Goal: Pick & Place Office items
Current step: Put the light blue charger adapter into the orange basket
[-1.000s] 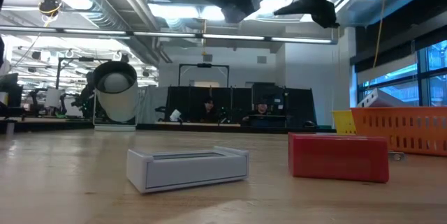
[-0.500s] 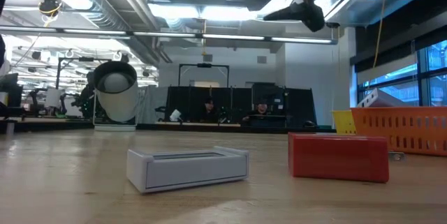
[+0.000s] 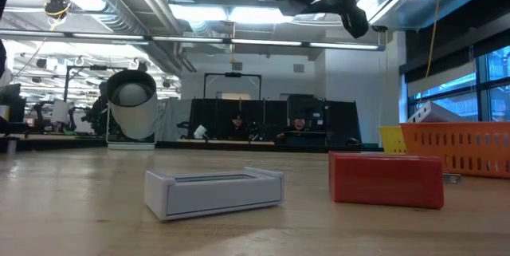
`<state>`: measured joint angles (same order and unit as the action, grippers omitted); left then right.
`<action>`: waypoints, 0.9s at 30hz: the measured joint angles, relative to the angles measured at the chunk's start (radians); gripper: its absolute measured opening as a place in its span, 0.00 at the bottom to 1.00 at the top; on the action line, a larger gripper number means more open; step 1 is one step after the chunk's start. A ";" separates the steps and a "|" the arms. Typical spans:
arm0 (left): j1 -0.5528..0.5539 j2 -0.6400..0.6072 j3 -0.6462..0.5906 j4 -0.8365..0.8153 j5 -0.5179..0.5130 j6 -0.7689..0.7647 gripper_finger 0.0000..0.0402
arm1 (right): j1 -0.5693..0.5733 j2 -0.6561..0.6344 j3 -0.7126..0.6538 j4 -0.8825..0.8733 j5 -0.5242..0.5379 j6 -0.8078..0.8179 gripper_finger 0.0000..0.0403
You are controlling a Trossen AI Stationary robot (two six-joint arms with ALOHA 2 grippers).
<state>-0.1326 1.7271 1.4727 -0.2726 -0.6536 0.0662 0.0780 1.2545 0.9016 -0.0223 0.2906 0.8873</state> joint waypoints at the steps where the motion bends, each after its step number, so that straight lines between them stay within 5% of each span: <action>1: 0.000 0.000 0.000 0.000 0.000 0.000 0.55 | 0.000 0.000 0.000 0.002 -0.001 0.000 0.41; 4: 0.000 0.000 0.000 0.003 -0.006 0.003 0.61 | 0.000 0.000 0.001 -0.008 0.001 -0.001 0.29; 12: -0.001 -0.001 0.000 0.012 -0.034 -0.082 0.65 | -0.009 -0.018 -0.001 -0.033 -0.016 -0.037 0.29; 20: -0.006 -0.001 0.000 0.007 -0.024 -0.214 0.66 | -0.024 -0.137 -0.001 -0.274 -0.020 -0.042 0.29; 27: -0.019 -0.001 0.000 0.001 -0.007 -0.302 0.65 | 0.031 -0.223 -0.001 -0.625 -0.181 -0.003 0.29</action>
<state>-0.1516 1.7264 1.4731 -0.2717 -0.6609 -0.2362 0.1092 1.0313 0.9009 -0.6472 0.1100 0.8842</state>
